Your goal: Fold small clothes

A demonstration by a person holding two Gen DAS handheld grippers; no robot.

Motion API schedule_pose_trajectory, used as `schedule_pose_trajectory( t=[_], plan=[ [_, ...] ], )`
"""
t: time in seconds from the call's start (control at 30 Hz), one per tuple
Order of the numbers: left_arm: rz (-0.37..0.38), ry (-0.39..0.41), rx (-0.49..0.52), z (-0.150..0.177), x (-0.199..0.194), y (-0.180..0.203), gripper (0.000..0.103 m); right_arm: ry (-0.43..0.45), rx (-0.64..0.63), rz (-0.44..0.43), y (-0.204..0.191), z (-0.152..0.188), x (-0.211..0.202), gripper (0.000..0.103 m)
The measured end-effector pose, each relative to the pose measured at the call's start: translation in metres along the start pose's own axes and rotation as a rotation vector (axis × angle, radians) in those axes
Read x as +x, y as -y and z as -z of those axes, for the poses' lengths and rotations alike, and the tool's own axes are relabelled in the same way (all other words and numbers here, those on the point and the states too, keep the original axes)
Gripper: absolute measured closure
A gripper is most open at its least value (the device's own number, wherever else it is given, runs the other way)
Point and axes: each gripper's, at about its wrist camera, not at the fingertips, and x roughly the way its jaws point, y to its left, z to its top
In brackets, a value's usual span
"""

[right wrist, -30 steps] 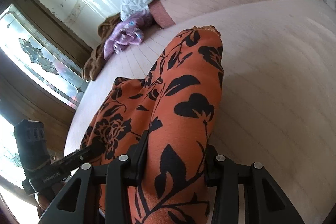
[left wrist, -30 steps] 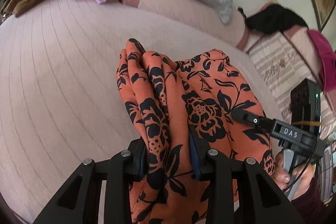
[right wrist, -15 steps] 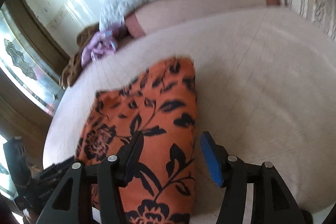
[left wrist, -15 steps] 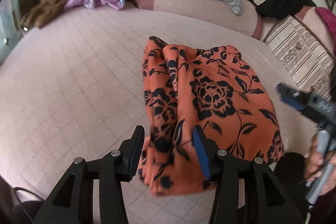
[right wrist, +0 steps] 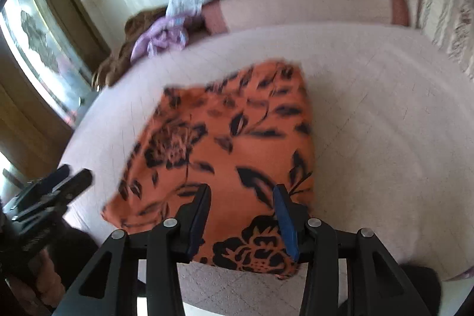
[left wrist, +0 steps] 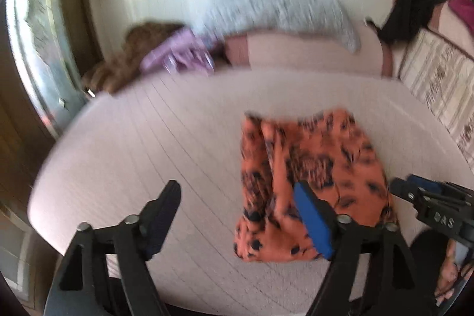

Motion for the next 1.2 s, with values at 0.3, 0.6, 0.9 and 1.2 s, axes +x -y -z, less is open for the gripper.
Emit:
schedule_pose_trajectory(
  t=[0.3,0.6,0.9,1.2],
  plan=[
    [-0.067,0.147,0.015,-0.027,-0.062,0.018,0.01,0.247,-0.076,0.113,-0.025,-0.012,-0.102,0.046],
    [-0.095,0.236,-0.012,-0.039,-0.102,0.017,0.0,0.325,-0.057,0.158,-0.034,-0.009,-0.155,0.043],
    [-0.15,0.223,-0.021,-0.044,-0.109,0.016,0.0,0.356,-0.069,0.15,-0.042,-0.002,-0.176,0.043],
    [-0.11,0.22,-0.013,-0.044,-0.112,0.018,0.0,0.309,-0.096,0.231,-0.05,-0.001,-0.166,0.04]
  ],
)
